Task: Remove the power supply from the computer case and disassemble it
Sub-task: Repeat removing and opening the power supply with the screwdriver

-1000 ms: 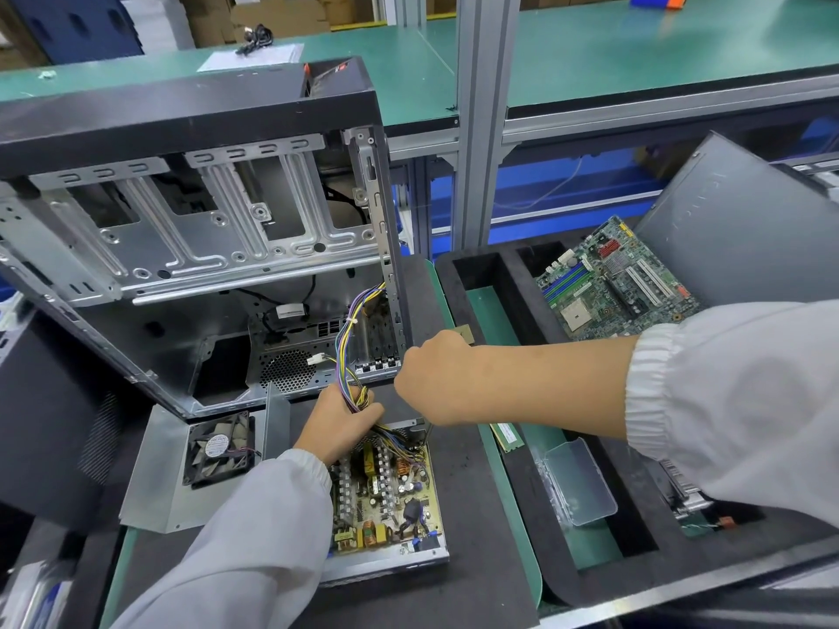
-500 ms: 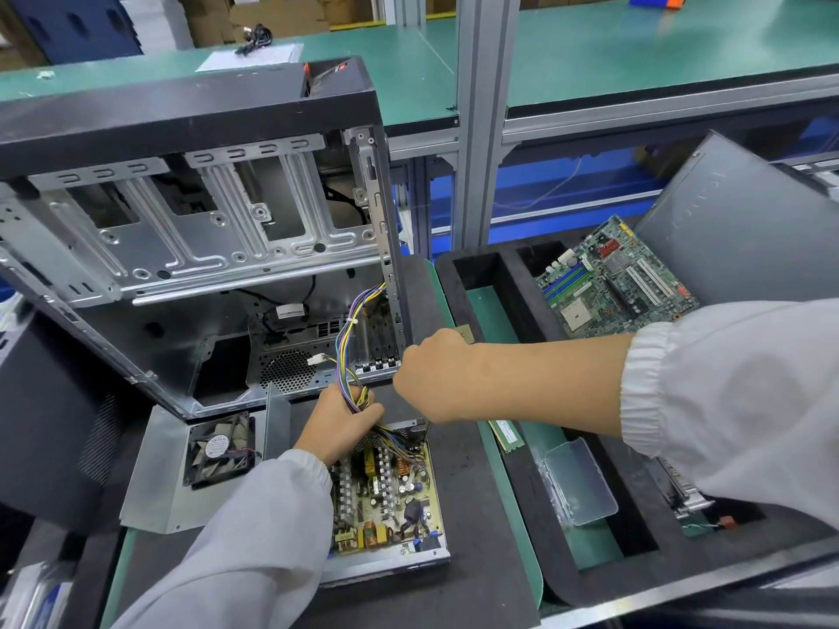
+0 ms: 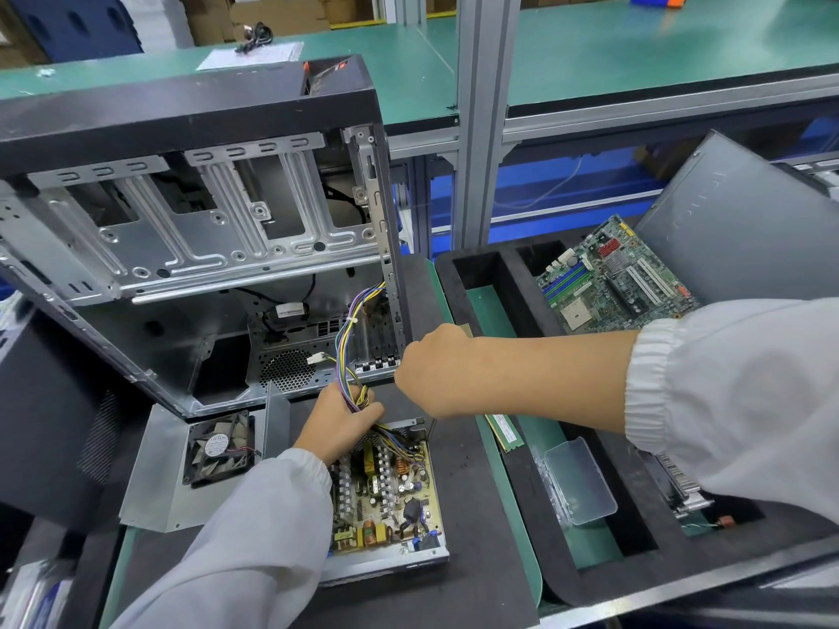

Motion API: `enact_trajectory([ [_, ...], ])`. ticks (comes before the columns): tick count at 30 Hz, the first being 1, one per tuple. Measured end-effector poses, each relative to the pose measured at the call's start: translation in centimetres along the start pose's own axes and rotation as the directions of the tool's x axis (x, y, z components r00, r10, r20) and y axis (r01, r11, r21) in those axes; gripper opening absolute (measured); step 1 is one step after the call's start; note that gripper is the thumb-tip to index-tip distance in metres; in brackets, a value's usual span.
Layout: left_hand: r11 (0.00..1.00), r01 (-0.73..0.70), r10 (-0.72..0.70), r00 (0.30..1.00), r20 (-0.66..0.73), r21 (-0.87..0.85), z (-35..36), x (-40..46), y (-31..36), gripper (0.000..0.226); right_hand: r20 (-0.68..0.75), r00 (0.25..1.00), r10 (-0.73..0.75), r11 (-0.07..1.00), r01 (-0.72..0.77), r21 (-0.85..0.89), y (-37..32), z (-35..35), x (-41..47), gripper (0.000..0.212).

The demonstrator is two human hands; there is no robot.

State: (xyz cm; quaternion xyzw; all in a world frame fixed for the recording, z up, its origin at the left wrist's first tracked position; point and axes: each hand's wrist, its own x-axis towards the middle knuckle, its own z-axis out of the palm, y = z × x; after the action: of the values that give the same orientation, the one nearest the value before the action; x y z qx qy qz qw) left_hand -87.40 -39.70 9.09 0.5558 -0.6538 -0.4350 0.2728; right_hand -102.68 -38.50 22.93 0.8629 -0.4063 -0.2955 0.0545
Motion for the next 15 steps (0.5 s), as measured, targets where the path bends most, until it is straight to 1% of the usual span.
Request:
enact_trajectory([
  [3,1.000,0.014,-0.014,1.000,0.006,-0.009,-0.03,0.03,-0.21,0.038,0.021,1.000,0.001,1.000,-0.002,0.009,-0.06,-0.04,-0.04,0.025],
  [7,0.999,0.036,-0.036,0.999,-0.005,0.003,0.02,0.12,-0.44,0.046,0.005,1.000,-0.002,1.000,0.002,0.027,-0.16,0.11,-0.03,0.024],
  [10,0.999,0.040,-0.040,0.999,-0.007,0.001,0.04,0.16,-0.39,0.048,-0.006,1.000,0.000,1.000,0.000,0.031,-0.28,0.30,0.07,0.026],
  [15,0.999,0.041,-0.041,0.999,-0.015,0.008,0.04,0.10,-0.36,0.044,-0.024,1.000,0.002,0.999,-0.001,0.034,-0.36,0.55,0.18,0.027],
])
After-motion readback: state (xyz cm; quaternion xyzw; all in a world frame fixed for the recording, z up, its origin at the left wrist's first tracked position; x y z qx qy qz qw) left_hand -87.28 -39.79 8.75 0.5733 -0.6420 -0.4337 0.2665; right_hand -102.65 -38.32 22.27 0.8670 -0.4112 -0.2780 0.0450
